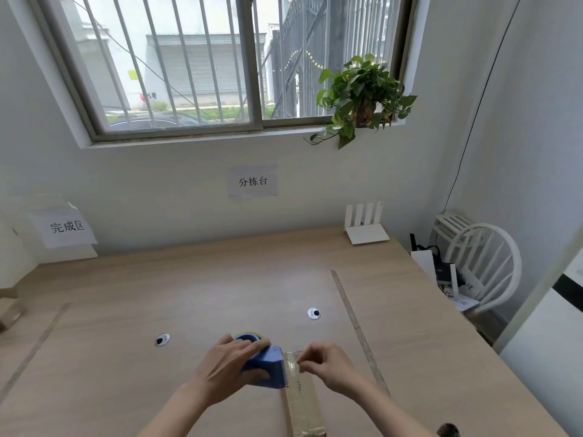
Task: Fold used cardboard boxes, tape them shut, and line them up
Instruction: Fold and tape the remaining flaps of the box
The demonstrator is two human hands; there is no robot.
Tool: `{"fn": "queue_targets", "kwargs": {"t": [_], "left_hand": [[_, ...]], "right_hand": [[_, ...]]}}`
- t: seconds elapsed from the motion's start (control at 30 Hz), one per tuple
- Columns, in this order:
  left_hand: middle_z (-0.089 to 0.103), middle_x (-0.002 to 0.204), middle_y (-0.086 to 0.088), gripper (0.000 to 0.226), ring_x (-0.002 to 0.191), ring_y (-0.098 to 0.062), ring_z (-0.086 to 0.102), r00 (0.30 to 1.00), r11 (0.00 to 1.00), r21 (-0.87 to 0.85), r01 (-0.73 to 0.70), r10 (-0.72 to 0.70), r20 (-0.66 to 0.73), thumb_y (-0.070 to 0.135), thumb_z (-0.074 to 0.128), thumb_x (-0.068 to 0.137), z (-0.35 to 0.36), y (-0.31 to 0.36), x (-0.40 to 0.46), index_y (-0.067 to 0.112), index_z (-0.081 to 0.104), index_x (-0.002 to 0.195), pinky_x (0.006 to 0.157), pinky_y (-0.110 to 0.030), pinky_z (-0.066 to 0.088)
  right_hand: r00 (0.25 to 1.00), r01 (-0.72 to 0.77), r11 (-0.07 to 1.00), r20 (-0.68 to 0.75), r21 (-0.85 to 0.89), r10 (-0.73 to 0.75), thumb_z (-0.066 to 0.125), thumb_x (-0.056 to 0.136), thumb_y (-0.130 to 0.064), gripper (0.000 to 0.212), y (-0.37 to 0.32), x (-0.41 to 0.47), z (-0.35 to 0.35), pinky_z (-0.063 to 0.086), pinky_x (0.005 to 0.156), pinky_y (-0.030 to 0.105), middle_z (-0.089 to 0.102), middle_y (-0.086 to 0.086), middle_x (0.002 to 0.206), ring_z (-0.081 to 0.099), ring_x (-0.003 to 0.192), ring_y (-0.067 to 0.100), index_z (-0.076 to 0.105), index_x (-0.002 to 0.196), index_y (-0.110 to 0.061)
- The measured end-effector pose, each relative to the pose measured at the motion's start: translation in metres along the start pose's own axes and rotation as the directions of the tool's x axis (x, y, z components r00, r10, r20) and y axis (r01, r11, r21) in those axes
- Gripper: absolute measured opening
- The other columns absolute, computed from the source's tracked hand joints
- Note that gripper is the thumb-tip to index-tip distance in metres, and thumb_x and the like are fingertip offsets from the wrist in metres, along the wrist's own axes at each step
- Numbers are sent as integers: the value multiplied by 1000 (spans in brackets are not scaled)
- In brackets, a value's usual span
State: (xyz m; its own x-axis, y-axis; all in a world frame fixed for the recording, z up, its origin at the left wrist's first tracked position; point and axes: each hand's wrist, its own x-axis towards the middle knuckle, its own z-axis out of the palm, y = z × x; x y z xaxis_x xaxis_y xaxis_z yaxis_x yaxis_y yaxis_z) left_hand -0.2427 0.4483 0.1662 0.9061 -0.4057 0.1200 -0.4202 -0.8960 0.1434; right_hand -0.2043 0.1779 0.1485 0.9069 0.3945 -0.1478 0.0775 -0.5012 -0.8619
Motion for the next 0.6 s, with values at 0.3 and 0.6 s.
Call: {"fn": "queue_targets", "kwargs": {"t": [0.3, 0.6], "left_hand": [[63, 123, 23, 56, 105, -1, 57, 997, 998, -3, 69, -68, 21, 72, 36, 90, 11, -4, -9, 46, 41, 139, 85, -23, 36], [68, 119, 14, 56, 94, -9, 63, 973, 981, -94, 170, -152, 174, 70, 35, 95, 40, 6, -24, 39, 44, 141, 68, -14, 32]], "right_hand": [[989, -123, 972, -58, 200, 137, 82, 82, -11, 14, 6, 2, 7, 44, 60, 9, 79, 1, 91, 69, 74, -2, 81, 96, -9], [919, -387, 918, -41, 87, 391, 84, 78, -23, 9, 33, -7, 12, 46, 55, 18, 78, -6, 78, 64, 67, 2, 81, 84, -18]]}}
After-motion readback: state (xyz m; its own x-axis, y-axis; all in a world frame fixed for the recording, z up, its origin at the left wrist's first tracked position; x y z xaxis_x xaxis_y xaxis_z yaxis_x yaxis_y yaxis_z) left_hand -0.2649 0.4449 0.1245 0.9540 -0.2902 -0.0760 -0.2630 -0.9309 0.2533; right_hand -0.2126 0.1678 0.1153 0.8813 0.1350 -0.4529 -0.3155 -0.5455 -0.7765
